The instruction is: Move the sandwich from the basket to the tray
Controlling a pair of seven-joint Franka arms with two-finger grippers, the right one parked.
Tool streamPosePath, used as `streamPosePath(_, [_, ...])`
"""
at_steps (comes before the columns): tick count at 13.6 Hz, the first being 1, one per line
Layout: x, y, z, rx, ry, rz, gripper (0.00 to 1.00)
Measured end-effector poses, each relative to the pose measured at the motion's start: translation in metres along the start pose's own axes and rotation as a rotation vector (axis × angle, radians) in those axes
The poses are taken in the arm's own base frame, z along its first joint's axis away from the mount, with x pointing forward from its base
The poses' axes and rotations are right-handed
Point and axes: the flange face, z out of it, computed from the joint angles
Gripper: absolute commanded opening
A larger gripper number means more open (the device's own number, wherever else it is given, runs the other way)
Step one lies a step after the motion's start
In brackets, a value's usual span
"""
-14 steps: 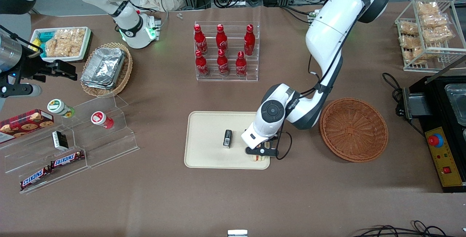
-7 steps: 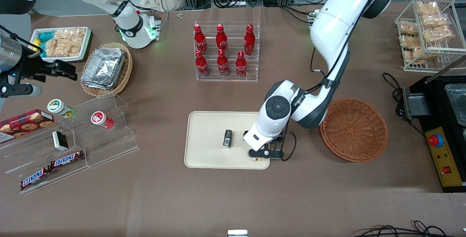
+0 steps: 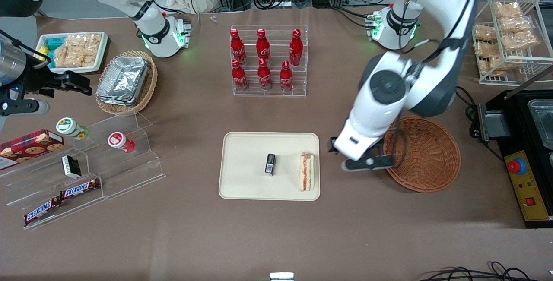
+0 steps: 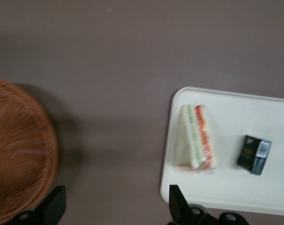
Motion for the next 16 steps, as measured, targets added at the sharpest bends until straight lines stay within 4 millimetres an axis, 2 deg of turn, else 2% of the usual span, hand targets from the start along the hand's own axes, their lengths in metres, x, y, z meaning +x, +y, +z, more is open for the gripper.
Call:
streamPosePath(2, [-0.018,-0.046,-0.029,0.027,0.008,0.010,0.99])
streamPosePath(4, [-0.027,-0.096,-0.057,0.032,-0.032,0.020,0.99])
streamPosePath(6, [-0.020,-0.147,-0.076,0.020,-0.056,0.026,0.99])
streamPosePath(8, [-0.008,-0.184,-0.083,0.018,-0.062,-0.001,0.99])
streamPosePath(10, [0.003,-0.209,-0.092,0.009,-0.070,-0.048,0.99])
streamPosePath(12, [0.015,-0.230,-0.110,-0.004,-0.093,-0.089,1.00])
streamPosePath(14, [0.029,-0.240,-0.124,-0.011,-0.113,-0.101,1.00])
streamPosePath(16, [0.043,-0.242,-0.121,-0.017,-0.121,-0.106,1.00])
